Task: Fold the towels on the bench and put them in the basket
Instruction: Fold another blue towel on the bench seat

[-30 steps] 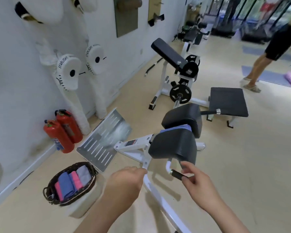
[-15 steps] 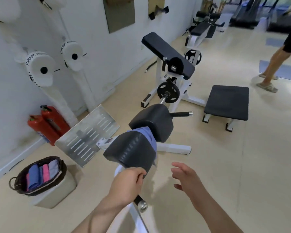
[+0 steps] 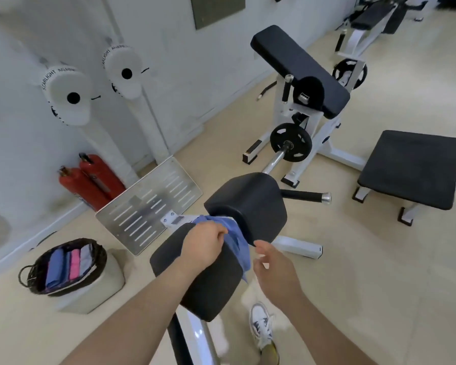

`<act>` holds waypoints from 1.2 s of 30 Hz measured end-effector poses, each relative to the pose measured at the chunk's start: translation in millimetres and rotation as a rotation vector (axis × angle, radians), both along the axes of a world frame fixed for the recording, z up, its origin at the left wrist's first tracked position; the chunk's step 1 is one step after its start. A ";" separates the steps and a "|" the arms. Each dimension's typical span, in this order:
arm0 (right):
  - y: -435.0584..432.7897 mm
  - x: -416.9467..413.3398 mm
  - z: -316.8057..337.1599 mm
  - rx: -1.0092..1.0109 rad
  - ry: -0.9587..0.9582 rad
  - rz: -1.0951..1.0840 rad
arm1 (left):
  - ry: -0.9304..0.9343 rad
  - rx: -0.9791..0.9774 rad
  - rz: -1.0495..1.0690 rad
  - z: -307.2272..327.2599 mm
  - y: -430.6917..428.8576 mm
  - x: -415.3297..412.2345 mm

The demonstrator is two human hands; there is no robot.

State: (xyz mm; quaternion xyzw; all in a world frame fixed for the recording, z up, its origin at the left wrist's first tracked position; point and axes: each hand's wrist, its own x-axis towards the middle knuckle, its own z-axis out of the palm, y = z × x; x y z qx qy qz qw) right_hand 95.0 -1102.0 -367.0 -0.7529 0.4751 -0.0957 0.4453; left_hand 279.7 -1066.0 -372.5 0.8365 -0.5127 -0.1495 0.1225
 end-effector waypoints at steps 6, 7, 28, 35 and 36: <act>-74.2 65.5 -44.8 -0.028 0.068 0.135 | -0.035 0.173 -0.031 -63.7 -78.6 49.9; -82.1 73.8 -50.4 -0.022 0.071 0.150 | -0.040 0.224 -0.059 -74.2 -84.3 53.6; -208.7 133.7 90.3 0.721 -0.176 0.879 | 0.932 -0.410 0.341 128.6 -65.1 69.3; -266.0 171.2 159.5 0.352 0.130 1.192 | 0.996 -0.156 0.323 186.9 -26.8 73.9; -268.7 179.2 163.4 0.195 0.182 1.220 | 0.911 -0.087 0.339 188.2 -24.9 74.6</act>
